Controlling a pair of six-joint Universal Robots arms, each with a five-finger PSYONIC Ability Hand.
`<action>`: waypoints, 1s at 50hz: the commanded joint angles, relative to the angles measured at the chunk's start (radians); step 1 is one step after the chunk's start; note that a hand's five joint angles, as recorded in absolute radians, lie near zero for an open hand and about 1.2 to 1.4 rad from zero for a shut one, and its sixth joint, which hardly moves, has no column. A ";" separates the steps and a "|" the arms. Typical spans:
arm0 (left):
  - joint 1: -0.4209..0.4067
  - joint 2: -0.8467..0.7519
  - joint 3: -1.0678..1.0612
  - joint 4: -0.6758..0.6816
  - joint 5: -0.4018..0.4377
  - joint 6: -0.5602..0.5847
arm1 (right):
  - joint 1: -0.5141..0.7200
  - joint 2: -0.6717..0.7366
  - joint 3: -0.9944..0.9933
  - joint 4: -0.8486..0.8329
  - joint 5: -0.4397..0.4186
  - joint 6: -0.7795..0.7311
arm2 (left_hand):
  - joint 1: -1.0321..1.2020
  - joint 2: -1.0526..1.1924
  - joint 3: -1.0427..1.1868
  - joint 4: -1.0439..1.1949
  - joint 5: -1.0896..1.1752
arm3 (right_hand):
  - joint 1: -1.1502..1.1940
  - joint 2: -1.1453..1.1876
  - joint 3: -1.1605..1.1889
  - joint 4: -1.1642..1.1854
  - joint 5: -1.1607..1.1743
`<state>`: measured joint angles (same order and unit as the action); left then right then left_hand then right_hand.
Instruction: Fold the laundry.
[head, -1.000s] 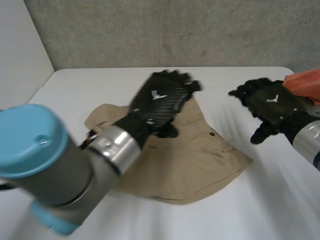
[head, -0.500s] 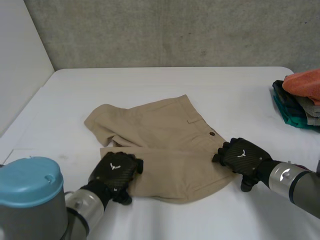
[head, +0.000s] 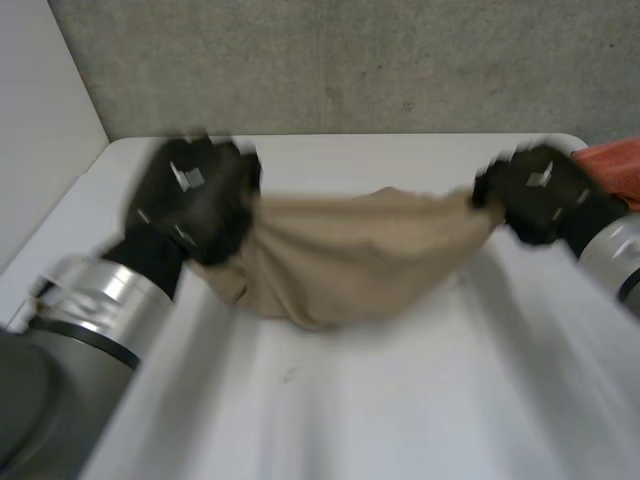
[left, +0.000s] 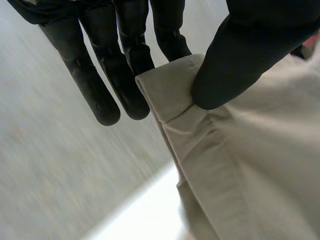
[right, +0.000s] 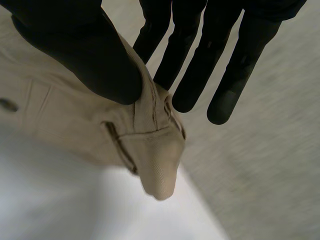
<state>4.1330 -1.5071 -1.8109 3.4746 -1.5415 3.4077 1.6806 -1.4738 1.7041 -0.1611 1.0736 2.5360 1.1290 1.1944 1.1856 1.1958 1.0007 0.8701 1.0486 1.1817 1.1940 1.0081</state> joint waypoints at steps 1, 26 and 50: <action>0.015 0.122 0.224 -0.207 0.008 -0.048 | -0.018 -0.166 -0.291 0.322 -0.009 0.105 | 0.267 0.202 0.211 0.200 0.221 | 0.526 0.348 0.215 0.202 0.214; 0.122 -0.554 0.832 0.007 0.014 -0.004 | 0.165 0.538 -1.109 0.577 0.247 0.096 | 0.267 0.202 0.211 0.200 0.221 | 0.526 0.348 0.215 0.202 0.214; 0.039 -0.253 0.337 0.147 0.086 -0.002 | 0.206 0.671 -1.100 0.630 0.211 0.400 | 0.267 0.202 0.211 0.200 0.221 | -0.632 -0.811 -0.944 -0.956 -0.945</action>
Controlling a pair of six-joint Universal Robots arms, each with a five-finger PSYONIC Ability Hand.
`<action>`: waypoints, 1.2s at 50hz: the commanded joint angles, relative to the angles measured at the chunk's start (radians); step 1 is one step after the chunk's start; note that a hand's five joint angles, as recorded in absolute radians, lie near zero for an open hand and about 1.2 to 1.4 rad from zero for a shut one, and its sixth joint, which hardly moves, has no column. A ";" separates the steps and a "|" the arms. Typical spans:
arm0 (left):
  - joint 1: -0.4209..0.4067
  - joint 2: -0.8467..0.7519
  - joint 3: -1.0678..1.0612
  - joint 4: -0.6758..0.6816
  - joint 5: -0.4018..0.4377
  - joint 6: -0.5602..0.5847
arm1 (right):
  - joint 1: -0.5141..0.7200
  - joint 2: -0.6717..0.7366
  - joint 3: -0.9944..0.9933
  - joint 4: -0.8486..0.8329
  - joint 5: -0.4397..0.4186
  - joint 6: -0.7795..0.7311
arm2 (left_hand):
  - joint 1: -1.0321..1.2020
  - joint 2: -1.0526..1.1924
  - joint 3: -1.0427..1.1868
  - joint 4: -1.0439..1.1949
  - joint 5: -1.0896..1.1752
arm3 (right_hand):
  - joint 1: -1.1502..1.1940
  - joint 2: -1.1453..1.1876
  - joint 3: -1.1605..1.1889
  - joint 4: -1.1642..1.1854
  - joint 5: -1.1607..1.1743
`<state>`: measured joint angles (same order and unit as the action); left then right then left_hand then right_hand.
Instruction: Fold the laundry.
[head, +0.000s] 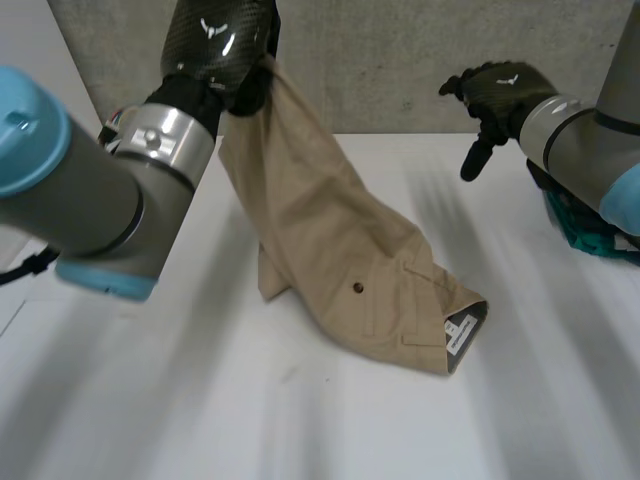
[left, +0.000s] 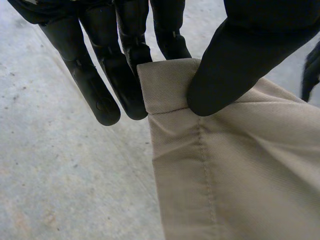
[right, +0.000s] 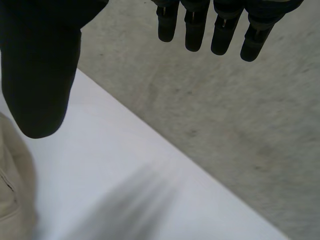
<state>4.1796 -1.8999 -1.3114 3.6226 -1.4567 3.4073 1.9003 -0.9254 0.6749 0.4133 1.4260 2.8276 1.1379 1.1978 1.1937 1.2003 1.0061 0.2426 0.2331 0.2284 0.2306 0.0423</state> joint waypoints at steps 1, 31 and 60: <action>-0.009 0.175 -0.192 0.001 0.001 -0.002 | -0.014 0.144 -0.080 0.082 -0.160 0.114 | 0.258 0.198 0.203 0.196 0.216 | -0.005 0.005 0.009 0.007 0.021; 0.034 0.367 -0.229 -0.197 -0.002 0.004 | 0.025 -0.205 0.021 0.162 -0.067 -0.246 | 0.258 0.198 0.203 0.196 0.216 | 1.154 1.163 1.168 1.166 1.179; 0.099 -0.126 0.171 -0.494 -0.013 0.027 | 0.020 -0.023 -0.058 0.271 -0.068 -0.406 | 0.258 0.198 0.203 0.196 0.216 | 1.154 1.163 1.168 1.166 1.179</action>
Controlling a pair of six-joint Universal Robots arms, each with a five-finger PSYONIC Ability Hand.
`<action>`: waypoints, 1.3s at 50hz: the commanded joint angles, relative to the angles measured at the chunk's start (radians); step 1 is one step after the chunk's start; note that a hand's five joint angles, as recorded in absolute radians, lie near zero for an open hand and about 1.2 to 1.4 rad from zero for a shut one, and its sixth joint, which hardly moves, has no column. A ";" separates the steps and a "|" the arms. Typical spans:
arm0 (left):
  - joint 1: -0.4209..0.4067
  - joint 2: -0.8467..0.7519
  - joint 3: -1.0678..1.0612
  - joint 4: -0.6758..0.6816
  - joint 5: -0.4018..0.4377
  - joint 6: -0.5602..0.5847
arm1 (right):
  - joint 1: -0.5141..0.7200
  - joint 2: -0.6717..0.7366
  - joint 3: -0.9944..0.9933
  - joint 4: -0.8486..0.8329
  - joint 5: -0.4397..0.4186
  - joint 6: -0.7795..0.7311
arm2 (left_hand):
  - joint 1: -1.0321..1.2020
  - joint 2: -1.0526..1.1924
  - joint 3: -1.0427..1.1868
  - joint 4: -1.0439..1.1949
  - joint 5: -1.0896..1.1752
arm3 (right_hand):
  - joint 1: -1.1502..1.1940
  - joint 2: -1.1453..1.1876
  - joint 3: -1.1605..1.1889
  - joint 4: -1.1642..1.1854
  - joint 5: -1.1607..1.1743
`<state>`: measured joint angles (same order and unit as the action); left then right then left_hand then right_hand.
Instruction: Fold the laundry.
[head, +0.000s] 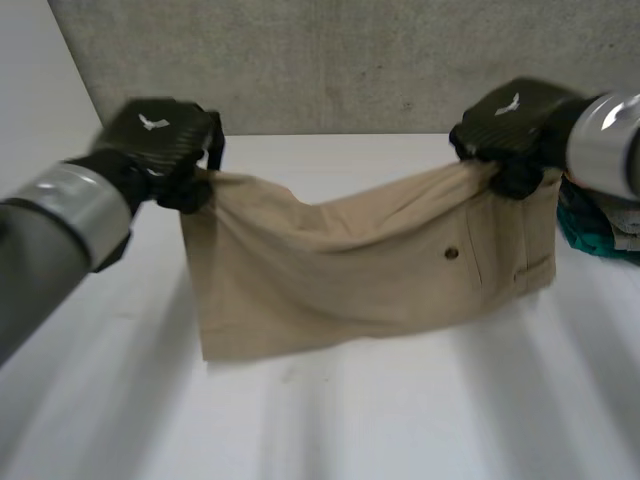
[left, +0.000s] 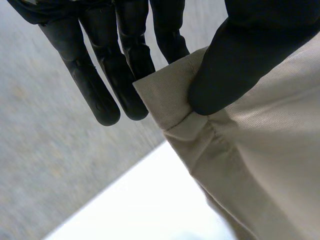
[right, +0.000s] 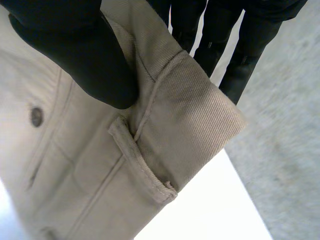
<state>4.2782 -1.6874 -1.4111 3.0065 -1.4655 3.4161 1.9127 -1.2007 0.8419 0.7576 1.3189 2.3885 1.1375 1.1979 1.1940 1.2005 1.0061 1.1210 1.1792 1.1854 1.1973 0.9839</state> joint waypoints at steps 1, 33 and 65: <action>-0.001 -0.357 0.311 0.161 -0.004 0.026 | 0.011 0.280 -0.271 -0.108 0.045 0.050 | 0.259 0.198 0.202 0.196 0.216 | 0.275 0.217 0.211 0.199 0.238; 0.038 -0.440 0.112 0.815 0.002 -0.043 | 0.016 0.473 -0.129 -0.862 0.112 0.414 | 0.259 0.198 0.202 0.196 0.216 | 0.275 0.217 0.211 0.199 0.238; -0.187 -0.028 -0.471 -0.473 -0.009 0.313 | 0.046 0.003 0.744 -0.093 0.109 -0.258 | 0.259 0.198 0.202 0.196 0.216 | 0.275 0.217 0.211 0.199 0.238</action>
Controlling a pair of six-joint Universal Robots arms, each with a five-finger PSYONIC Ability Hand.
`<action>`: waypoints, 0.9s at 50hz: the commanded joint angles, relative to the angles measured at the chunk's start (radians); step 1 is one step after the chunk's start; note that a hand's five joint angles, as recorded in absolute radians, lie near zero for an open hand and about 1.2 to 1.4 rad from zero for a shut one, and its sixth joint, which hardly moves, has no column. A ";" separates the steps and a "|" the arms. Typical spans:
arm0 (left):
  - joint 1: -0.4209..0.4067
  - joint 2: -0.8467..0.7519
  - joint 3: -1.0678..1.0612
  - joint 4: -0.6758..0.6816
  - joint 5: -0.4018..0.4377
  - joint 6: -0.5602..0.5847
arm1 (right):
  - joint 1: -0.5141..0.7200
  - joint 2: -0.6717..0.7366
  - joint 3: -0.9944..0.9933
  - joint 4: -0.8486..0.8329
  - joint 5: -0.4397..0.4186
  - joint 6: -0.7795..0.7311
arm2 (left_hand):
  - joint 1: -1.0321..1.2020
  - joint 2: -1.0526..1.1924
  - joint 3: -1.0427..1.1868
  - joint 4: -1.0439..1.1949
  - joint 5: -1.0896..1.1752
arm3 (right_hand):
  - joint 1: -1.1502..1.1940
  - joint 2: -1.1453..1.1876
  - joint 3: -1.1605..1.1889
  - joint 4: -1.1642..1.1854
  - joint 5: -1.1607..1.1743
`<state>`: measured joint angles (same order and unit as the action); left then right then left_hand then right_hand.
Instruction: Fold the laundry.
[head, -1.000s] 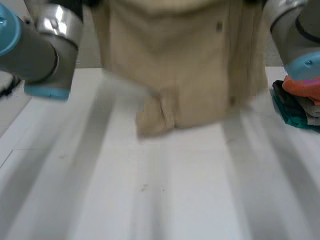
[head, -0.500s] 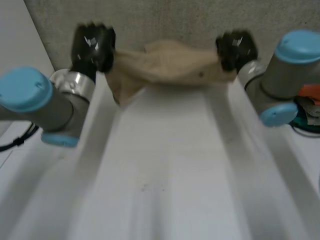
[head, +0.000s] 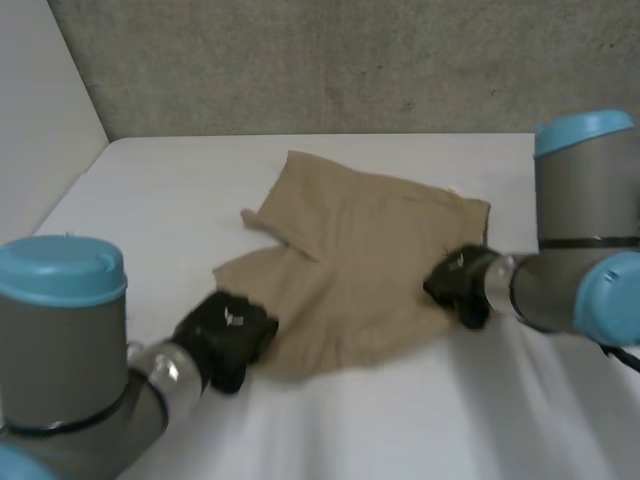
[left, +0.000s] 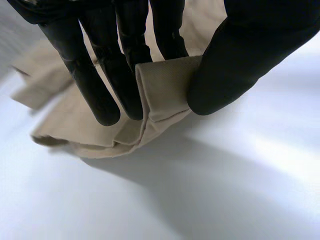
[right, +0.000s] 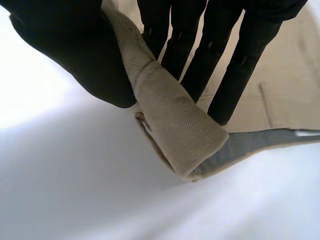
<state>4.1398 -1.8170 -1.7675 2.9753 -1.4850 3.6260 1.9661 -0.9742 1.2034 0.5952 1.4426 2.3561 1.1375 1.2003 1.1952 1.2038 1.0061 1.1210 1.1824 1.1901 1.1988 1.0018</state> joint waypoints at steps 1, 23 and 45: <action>-0.075 0.119 -0.128 -0.494 0.017 0.129 | -0.009 -0.248 0.413 0.066 -0.022 -0.241 | 0.259 0.196 0.201 0.192 0.216 | 0.275 0.214 0.206 0.197 0.220; 0.011 -0.387 0.633 0.250 -0.064 0.138 | -0.145 -0.118 0.119 -0.317 -0.059 0.123 | 0.259 0.196 0.201 0.192 0.216 | 0.275 0.214 0.206 0.197 0.220; -0.036 -0.553 0.778 0.582 -0.054 -0.027 | -0.052 0.105 -0.122 -0.813 0.173 0.164 | -0.963 -1.026 -1.021 -1.029 -1.006 | -0.947 -1.008 -1.016 -1.024 -1.002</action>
<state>4.1342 -2.5081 -0.8710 3.5646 -1.5482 3.6709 1.9157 -0.7465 0.9931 -0.1867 1.5751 2.4923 0.1901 0.2115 0.2138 0.2041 0.0460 0.2231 0.2130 0.2115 0.2124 0.0428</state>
